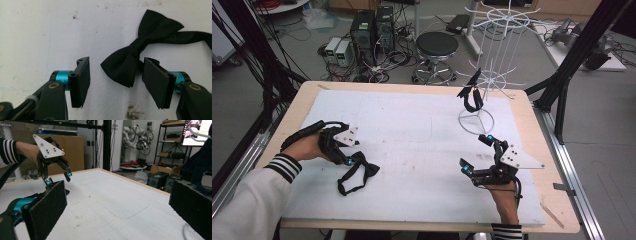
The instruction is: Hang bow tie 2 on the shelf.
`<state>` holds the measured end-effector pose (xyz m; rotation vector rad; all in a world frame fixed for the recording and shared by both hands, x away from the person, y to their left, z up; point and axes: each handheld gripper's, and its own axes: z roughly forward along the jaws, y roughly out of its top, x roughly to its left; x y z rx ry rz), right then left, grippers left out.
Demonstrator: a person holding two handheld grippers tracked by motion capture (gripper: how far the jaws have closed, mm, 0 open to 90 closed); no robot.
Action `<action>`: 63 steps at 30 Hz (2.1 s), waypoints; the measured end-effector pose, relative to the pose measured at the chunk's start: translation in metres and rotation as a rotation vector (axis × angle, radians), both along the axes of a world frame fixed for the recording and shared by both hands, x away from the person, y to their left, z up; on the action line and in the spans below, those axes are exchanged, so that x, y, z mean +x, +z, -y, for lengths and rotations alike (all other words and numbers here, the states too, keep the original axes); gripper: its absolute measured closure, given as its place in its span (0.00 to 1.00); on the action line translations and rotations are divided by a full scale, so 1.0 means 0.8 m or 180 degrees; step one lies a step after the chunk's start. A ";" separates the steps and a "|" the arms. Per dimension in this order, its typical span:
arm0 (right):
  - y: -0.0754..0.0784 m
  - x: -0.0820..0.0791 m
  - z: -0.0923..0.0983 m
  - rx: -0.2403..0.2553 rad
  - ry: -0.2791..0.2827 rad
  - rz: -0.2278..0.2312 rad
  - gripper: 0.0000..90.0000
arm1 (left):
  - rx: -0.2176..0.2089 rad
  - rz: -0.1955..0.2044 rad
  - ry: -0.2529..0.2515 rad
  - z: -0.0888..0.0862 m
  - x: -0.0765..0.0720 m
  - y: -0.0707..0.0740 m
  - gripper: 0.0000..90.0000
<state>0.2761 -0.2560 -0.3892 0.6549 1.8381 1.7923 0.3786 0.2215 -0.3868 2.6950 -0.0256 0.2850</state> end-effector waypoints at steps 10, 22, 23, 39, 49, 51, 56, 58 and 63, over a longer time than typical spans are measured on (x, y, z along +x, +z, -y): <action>0.000 0.000 0.001 0.0017 0.0007 -0.0018 0.01 | 0.0230 -0.0060 -0.0091 0.006 0.006 -0.011 0.53; 0.000 0.000 0.001 -0.0004 0.0001 -0.0016 0.01 | 0.0370 -0.0129 -0.0168 0.010 0.008 -0.019 0.66; 0.000 0.000 0.001 -0.0001 0.0007 -0.0017 0.01 | 0.0367 -0.0127 -0.0168 0.010 0.009 -0.020 0.68; -0.001 -0.001 0.000 -0.0009 0.0009 -0.0030 0.01 | 0.0442 -0.0192 0.0017 0.012 0.011 -0.022 0.95; -0.002 0.001 -0.002 -0.0050 0.0018 -0.0053 0.01 | 0.0219 -0.0086 0.0230 0.003 0.009 -0.016 0.95; -0.003 0.001 -0.003 -0.0051 0.0032 -0.0053 0.01 | 0.0157 -0.0070 0.0271 0.002 0.008 -0.015 0.95; -0.004 0.002 -0.008 -0.0158 0.0089 -0.0131 0.01 | -0.0100 -0.0090 0.0310 0.004 0.005 -0.005 0.95; -0.004 0.003 -0.012 -0.0200 0.0128 -0.0147 0.01 | -0.0183 -0.0115 0.0339 0.005 0.004 -0.002 0.95; -0.002 0.005 -0.016 -0.0240 0.0201 -0.0229 0.01 | -0.0340 -0.0181 0.0412 0.008 0.002 0.004 0.94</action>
